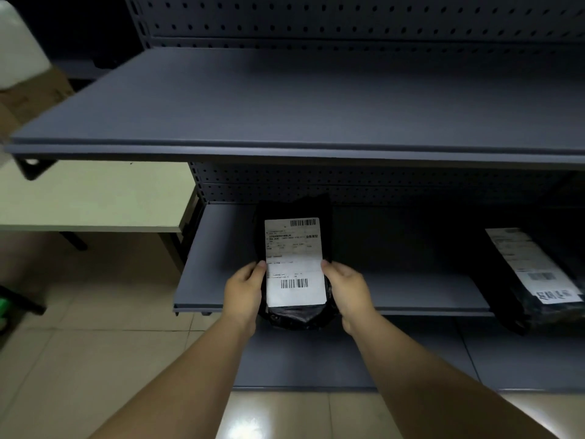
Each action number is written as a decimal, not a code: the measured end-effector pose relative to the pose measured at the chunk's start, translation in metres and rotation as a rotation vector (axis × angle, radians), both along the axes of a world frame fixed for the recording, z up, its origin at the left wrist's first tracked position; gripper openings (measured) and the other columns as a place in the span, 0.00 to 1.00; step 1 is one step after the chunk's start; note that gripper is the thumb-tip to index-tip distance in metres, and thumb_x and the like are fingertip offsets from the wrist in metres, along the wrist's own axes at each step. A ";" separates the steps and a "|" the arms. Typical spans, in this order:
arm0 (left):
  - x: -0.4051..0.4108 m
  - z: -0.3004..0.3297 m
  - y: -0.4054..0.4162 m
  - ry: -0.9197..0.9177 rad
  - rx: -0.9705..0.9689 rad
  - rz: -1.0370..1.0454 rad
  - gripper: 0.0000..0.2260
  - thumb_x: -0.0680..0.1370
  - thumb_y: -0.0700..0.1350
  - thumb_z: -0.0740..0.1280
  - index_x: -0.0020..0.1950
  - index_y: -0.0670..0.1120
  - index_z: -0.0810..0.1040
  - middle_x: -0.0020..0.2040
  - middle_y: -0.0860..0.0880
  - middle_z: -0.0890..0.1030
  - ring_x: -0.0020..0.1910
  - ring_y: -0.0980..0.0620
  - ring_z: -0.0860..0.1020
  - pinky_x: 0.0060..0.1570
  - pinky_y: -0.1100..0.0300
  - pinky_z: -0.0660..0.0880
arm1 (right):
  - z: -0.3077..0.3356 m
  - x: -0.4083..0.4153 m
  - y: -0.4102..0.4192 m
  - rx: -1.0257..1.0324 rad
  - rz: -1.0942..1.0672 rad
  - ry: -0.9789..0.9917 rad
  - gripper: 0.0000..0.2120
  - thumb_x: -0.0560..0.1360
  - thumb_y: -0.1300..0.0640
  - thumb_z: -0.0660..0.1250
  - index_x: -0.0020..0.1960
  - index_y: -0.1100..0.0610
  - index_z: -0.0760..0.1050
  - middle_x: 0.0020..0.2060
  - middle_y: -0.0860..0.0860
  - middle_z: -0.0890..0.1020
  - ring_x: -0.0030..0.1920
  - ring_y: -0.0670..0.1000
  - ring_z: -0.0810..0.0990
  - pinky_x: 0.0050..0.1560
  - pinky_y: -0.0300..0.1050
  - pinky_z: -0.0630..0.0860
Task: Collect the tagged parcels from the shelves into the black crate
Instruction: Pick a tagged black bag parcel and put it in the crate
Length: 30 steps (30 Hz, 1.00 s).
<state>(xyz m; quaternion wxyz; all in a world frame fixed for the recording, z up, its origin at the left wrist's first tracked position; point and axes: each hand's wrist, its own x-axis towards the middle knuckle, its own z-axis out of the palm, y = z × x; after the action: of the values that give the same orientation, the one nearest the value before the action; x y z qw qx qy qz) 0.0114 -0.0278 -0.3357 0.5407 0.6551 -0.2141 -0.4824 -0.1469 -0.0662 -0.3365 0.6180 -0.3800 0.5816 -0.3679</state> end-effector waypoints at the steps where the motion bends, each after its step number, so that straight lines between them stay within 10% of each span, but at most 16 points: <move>1: -0.001 0.003 0.003 0.002 -0.022 0.018 0.08 0.79 0.45 0.64 0.54 0.45 0.80 0.47 0.50 0.84 0.48 0.52 0.81 0.51 0.57 0.76 | 0.003 0.000 0.003 -0.027 -0.014 -0.021 0.06 0.77 0.54 0.65 0.50 0.52 0.80 0.42 0.44 0.84 0.40 0.40 0.82 0.34 0.28 0.74; 11: -0.007 0.021 0.023 -0.036 -0.134 0.061 0.10 0.77 0.42 0.67 0.57 0.41 0.80 0.48 0.47 0.85 0.48 0.51 0.83 0.52 0.56 0.79 | 0.011 -0.004 0.024 -0.116 -0.132 -0.092 0.19 0.74 0.59 0.69 0.64 0.63 0.75 0.56 0.56 0.82 0.58 0.53 0.80 0.64 0.52 0.74; 24: -0.016 0.017 0.019 -0.027 -0.071 0.056 0.15 0.76 0.43 0.68 0.61 0.40 0.78 0.54 0.43 0.83 0.55 0.44 0.80 0.61 0.44 0.74 | -0.002 -0.011 0.017 -0.114 -0.170 -0.060 0.20 0.74 0.59 0.70 0.64 0.63 0.74 0.58 0.57 0.81 0.58 0.53 0.80 0.65 0.51 0.74; 30: -0.013 0.005 0.007 -0.044 0.000 0.010 0.13 0.77 0.42 0.68 0.60 0.40 0.78 0.52 0.45 0.84 0.51 0.48 0.82 0.56 0.50 0.77 | -0.010 -0.010 0.001 -0.054 -0.147 0.039 0.20 0.75 0.58 0.69 0.65 0.62 0.73 0.54 0.55 0.83 0.49 0.50 0.82 0.48 0.39 0.77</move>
<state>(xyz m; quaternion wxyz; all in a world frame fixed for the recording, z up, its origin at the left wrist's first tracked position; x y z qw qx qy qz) -0.0020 -0.0211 -0.3304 0.5380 0.6667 -0.2229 -0.4652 -0.1570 -0.0649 -0.3468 0.5676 -0.3597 0.6097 -0.4204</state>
